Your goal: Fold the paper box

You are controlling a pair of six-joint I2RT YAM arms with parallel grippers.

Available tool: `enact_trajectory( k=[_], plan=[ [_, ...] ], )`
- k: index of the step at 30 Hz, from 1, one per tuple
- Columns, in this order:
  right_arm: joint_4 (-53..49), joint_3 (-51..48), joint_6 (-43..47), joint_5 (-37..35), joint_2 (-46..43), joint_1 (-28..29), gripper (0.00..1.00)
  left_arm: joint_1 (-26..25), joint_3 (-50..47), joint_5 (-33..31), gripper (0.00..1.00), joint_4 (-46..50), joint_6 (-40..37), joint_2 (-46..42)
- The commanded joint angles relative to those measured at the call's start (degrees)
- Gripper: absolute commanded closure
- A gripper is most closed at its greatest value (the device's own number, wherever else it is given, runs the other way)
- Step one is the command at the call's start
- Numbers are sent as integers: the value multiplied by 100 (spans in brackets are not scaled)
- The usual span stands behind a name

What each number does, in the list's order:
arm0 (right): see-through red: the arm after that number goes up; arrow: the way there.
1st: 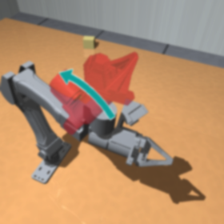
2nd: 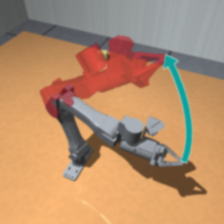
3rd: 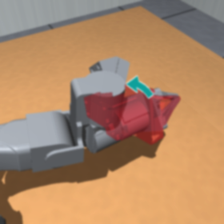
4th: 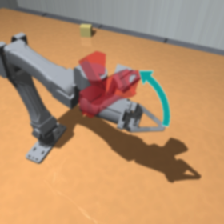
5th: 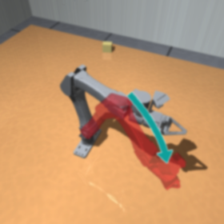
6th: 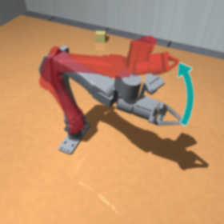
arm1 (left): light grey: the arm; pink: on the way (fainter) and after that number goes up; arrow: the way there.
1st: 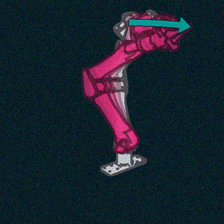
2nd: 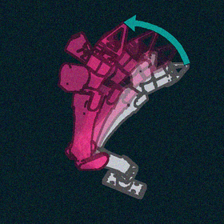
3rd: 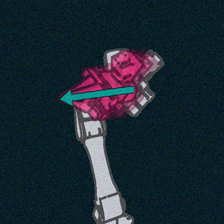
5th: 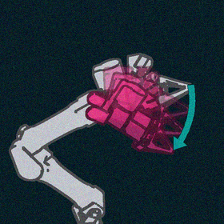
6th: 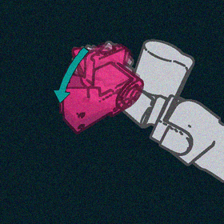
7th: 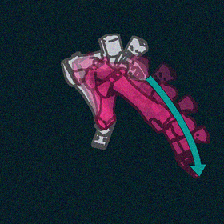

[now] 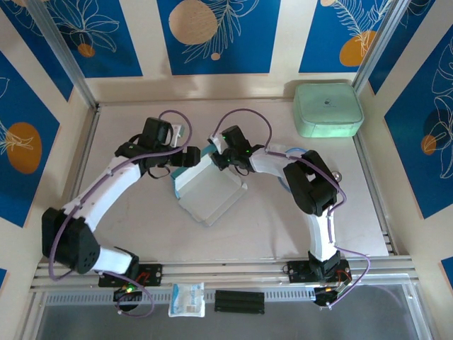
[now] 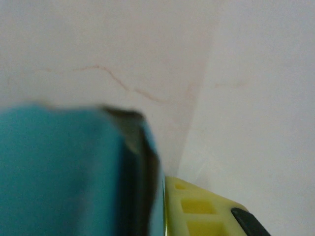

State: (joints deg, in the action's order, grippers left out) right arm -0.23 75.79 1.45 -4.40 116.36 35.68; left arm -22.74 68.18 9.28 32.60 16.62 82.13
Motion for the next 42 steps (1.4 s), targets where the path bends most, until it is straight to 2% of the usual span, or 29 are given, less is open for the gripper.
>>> enact_trajectory(
  k=[1,7,11,18,20,21,25,26,29,32,34,37,39,40,41,42],
  plan=[
    [-440,-148,31,562,-143,-45,84,58,336,715,6,328,-269,435],
    [-451,-169,66,772,-247,-67,81,98,479,785,33,270,-410,881],
    [-330,-294,92,656,-328,-87,81,103,442,825,36,188,-372,928],
    [-7,-459,-93,562,-401,-180,94,103,382,944,38,130,-364,880],
    [44,-501,-39,572,-446,-158,96,96,329,1040,37,27,-301,766],
    [26,-517,13,556,-492,-150,98,103,292,1087,33,-42,-272,659],
    [-270,-598,436,441,-906,-169,100,103,213,990,7,-177,-119,-96],
    [-337,-646,596,456,-1049,-191,100,104,207,898,3,-177,-78,-339],
    [-883,-738,1458,728,-1678,-247,100,103,49,751,1,-353,-10,-1219],
    [-2298,-404,3141,849,-2381,-260,100,124,-112,518,2,-307,5,-1927],
    [-3666,202,4343,239,-2596,-142,100,160,-103,198,2,12,79,-2191],
    [-5583,1421,5313,-787,-2422,16,100,217,-214,-48,2,246,207,-2394],
    [-6621,1895,6059,-1874,-2145,254,100,252,-283,-41,3,325,283,-2431],
    [-6620,1729,6506,-2623,-2085,343,100,261,-309,-28,3,358,301,-2445],
    [-6385,1579,6770,-3025,-2062,365,100,264,-338,-12,3,374,319,-2449],
    [-6265,1593,6897,-3122,-1976,361,100,270,-388,4,3,374,362,-2475]
  ],
)
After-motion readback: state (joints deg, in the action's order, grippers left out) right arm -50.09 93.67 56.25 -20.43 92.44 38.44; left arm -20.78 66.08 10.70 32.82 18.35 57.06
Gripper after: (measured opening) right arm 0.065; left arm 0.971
